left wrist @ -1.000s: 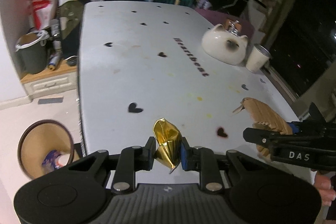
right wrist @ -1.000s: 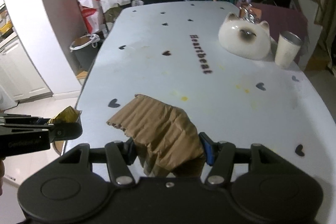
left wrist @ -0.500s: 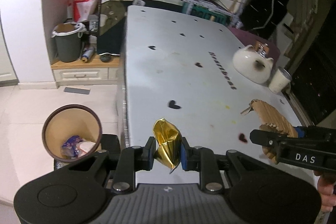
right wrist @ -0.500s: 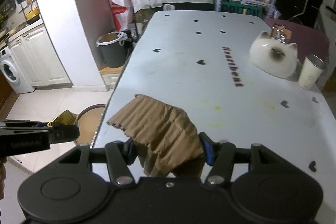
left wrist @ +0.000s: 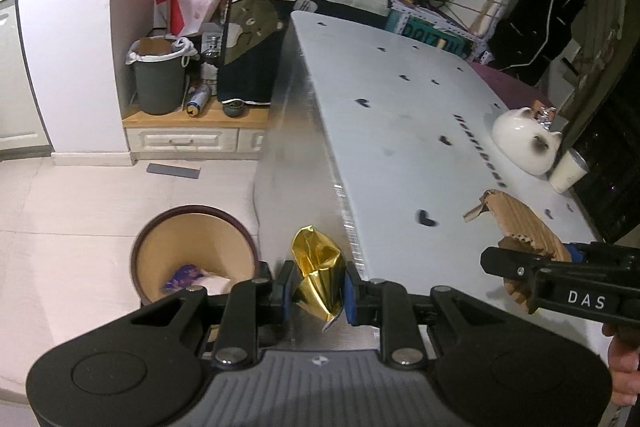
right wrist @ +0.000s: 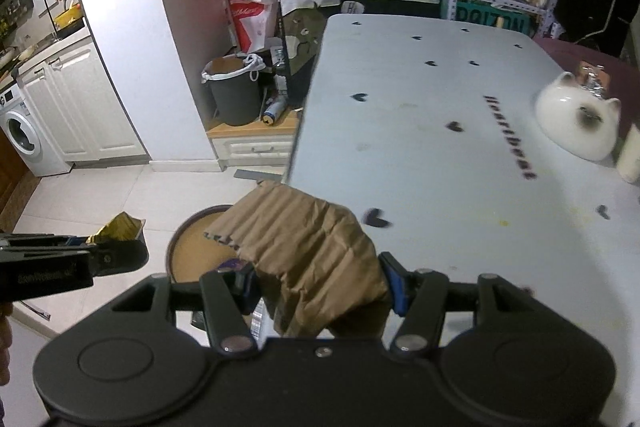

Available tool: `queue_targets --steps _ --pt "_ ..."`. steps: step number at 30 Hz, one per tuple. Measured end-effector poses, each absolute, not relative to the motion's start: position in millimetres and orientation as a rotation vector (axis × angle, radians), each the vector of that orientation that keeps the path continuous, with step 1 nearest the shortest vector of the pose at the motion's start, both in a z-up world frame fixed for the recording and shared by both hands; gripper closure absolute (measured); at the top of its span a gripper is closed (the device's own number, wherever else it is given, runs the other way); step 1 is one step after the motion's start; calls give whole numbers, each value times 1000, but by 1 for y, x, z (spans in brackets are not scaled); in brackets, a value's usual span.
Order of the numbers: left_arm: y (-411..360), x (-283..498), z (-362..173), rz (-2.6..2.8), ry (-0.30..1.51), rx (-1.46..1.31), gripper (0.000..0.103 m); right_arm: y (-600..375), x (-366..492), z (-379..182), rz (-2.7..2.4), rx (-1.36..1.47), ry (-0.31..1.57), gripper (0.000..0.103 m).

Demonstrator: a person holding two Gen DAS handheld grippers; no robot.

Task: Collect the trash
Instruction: 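Carry the gold wrapper and paper bag with both tools over the wastebasket, then open the left tool to drop the wrapper while the right tool releases the paper bag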

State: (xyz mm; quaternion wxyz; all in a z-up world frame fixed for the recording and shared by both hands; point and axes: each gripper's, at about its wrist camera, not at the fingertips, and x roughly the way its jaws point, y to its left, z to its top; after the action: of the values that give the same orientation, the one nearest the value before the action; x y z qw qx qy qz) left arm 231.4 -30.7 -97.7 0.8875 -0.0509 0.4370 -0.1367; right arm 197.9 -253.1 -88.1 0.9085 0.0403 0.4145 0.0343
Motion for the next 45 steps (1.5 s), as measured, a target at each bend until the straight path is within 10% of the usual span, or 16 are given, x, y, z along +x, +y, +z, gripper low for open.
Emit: queue_targets --steps 19,41,45 --pt "98 330 -148 -242 1061 -100 78 -152 296 -148 30 210 1007 43" --pt "82 427 -338 -312 1445 -197 78 -142 395 -238 10 307 1224 43" --pt "79 432 -358 -290 1511 -199 58 -139 402 -249 18 300 1245 43"
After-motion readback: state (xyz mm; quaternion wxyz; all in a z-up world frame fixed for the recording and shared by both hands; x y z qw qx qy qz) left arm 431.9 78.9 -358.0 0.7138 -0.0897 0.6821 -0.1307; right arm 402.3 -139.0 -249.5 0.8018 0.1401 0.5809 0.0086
